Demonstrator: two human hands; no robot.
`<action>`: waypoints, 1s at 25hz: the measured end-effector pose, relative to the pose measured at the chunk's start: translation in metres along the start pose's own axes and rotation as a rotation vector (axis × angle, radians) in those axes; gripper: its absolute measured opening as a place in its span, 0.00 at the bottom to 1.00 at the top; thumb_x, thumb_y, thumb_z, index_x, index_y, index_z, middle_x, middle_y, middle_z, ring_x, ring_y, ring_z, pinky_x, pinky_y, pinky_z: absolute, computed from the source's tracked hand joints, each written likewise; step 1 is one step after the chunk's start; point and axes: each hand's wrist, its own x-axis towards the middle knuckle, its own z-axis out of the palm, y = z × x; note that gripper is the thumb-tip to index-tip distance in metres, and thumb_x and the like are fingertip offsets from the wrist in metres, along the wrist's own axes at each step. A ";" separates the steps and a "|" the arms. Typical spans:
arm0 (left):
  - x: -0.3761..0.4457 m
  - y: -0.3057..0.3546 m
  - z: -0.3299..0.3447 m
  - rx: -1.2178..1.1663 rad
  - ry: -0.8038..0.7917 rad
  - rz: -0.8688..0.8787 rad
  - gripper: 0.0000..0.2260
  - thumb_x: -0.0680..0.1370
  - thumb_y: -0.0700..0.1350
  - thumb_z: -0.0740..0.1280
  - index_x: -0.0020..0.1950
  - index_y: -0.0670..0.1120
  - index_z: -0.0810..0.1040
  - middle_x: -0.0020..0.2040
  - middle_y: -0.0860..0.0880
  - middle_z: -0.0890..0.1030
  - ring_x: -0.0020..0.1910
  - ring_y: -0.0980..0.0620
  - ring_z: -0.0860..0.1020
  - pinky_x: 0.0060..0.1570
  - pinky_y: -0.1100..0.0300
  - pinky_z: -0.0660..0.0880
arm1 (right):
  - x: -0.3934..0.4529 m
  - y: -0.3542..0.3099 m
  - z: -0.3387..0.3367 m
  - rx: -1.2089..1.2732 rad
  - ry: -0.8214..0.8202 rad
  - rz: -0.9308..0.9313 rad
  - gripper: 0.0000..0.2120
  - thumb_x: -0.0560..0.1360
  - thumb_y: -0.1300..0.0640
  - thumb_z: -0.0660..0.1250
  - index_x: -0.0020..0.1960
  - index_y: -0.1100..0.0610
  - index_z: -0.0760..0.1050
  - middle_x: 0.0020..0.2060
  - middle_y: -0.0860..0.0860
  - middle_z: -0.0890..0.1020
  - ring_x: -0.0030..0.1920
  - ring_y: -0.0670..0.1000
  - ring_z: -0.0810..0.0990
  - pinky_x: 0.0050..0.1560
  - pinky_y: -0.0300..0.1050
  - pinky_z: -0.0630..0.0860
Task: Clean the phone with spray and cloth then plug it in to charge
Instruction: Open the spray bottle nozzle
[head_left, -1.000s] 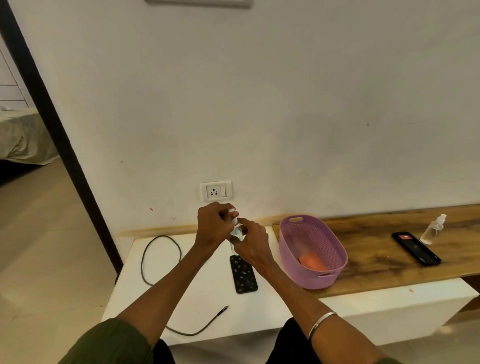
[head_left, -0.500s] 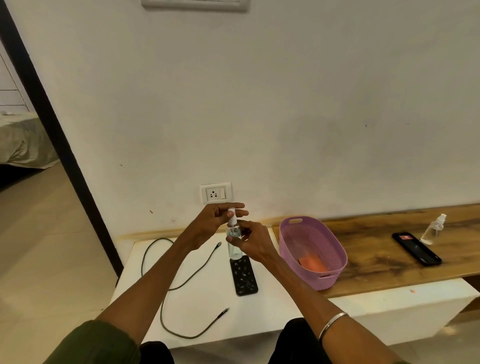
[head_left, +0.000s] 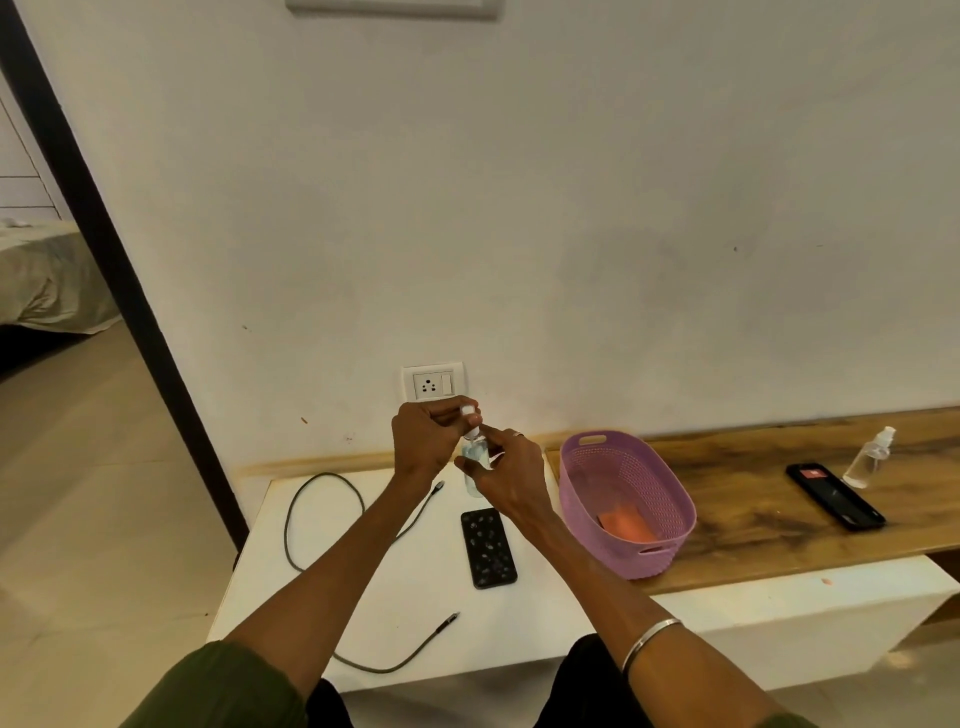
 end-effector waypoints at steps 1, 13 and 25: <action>-0.002 0.001 0.004 -0.011 0.053 -0.001 0.08 0.70 0.38 0.78 0.48 0.43 0.87 0.48 0.46 0.88 0.54 0.54 0.84 0.56 0.71 0.77 | 0.001 -0.001 0.000 -0.008 0.017 0.003 0.19 0.67 0.42 0.75 0.52 0.51 0.81 0.42 0.50 0.85 0.39 0.47 0.80 0.44 0.43 0.79; 0.001 0.008 -0.008 -0.064 -0.222 -0.057 0.12 0.76 0.40 0.73 0.59 0.41 0.84 0.56 0.43 0.85 0.58 0.49 0.82 0.66 0.52 0.76 | 0.004 0.010 -0.009 0.047 -0.125 -0.019 0.18 0.67 0.44 0.76 0.53 0.52 0.82 0.38 0.44 0.82 0.33 0.41 0.77 0.38 0.31 0.70; 0.001 -0.002 -0.004 -0.007 -0.212 0.010 0.04 0.75 0.36 0.73 0.49 0.40 0.86 0.49 0.46 0.87 0.56 0.51 0.82 0.63 0.48 0.78 | 0.008 0.011 -0.010 -0.020 -0.140 -0.061 0.22 0.67 0.44 0.76 0.57 0.52 0.81 0.42 0.46 0.84 0.34 0.36 0.74 0.36 0.24 0.64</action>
